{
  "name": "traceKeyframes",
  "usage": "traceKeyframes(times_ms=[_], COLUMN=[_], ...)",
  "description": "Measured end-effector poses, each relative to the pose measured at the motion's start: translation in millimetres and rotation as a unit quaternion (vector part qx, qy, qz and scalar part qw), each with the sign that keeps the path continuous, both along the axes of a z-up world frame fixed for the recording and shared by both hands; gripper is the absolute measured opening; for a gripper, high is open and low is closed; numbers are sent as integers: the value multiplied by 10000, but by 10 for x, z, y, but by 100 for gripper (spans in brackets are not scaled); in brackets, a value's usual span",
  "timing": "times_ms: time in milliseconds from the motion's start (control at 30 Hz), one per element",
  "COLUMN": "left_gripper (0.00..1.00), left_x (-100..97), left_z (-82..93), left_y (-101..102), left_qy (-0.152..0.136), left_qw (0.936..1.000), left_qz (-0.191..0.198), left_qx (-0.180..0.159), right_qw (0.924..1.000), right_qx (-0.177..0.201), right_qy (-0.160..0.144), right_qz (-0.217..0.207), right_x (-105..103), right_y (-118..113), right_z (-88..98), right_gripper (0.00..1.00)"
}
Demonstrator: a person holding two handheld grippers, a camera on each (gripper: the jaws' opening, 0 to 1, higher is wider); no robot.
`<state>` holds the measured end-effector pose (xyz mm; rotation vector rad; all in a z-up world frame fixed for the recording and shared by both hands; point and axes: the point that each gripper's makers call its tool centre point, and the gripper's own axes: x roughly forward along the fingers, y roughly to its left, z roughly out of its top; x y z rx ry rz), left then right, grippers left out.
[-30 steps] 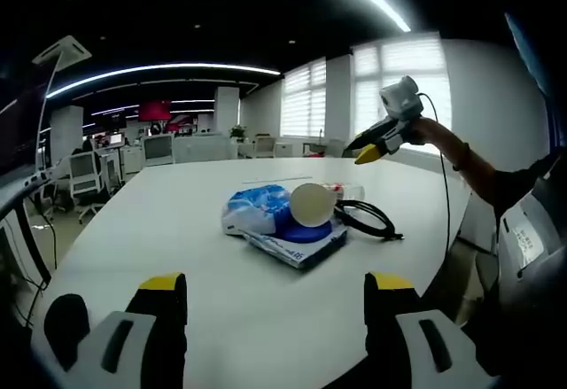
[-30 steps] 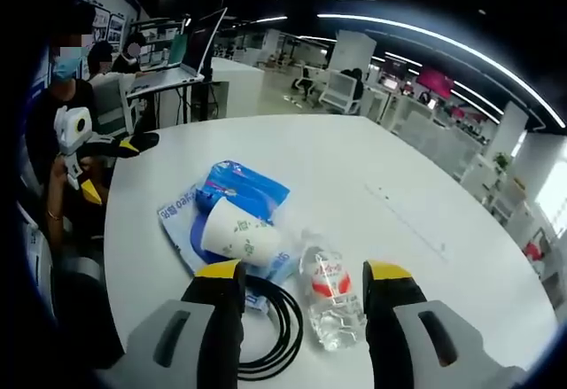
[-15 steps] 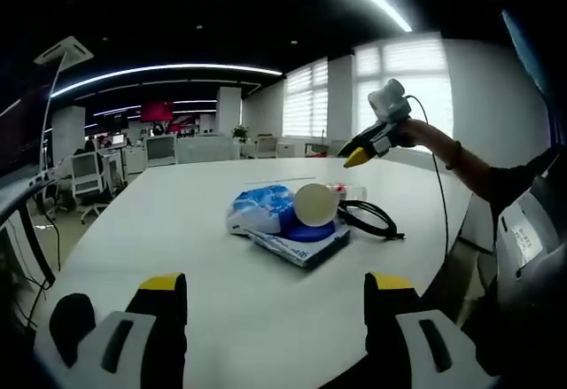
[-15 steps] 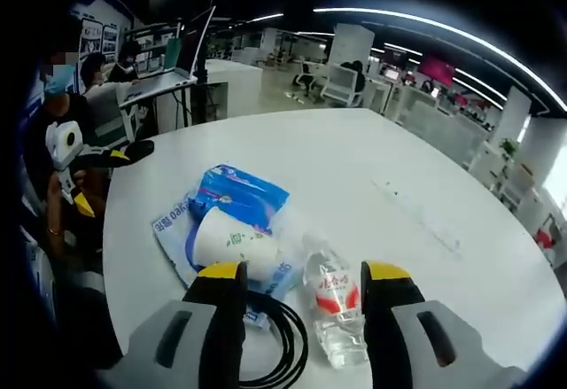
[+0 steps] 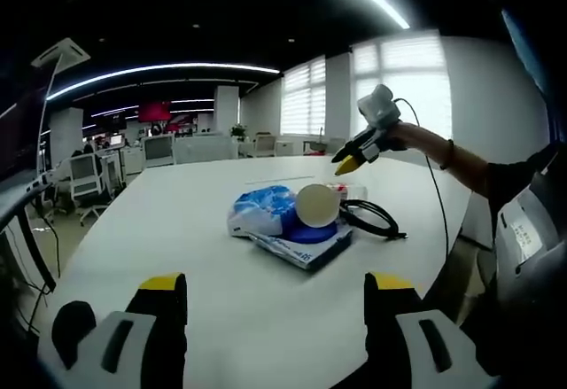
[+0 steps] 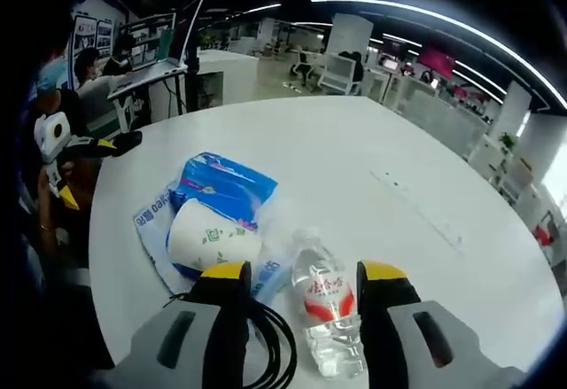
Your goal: Arrange the tabletop items into an orderly group along one side of the table until the central work area is clear of visible clutter.
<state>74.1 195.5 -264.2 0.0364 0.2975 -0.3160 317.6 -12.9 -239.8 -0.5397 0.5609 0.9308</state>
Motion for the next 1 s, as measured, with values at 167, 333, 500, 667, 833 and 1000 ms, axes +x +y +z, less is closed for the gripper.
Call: traceKeyframes(times_ms=[167, 333, 500, 667, 833, 1000], left_gripper=[82, 82, 82, 82, 82, 81], left_x=[18, 35, 51, 61, 53, 35], left_z=[-9, 10, 25, 0, 1, -13], left_y=[-19, -34, -22, -13, 20, 18], left_qy=[17, 19, 4, 44, 38, 69], left_qw=[10000, 10000, 10000, 10000, 10000, 10000], left_qz=[-23, -67, -55, -56, -14, -24], left_qx=[7, 29, 46, 40, 36, 51], right_qw=[10000, 9998, 9995, 9994, 9994, 9991], right_qx=[-11, 20, 87, 6, -106, -156], right_qy=[86, 181, 289, 346, 333, 384], right_qz=[-23, 6, -76, -69, -37, -96], right_x=[76, 151, 244, 271, 312, 363], right_y=[65, 160, 260, 348, 401, 429], right_z=[-72, -142, -217, -283, -324, -412], right_gripper=[45, 45, 44, 44, 43, 43])
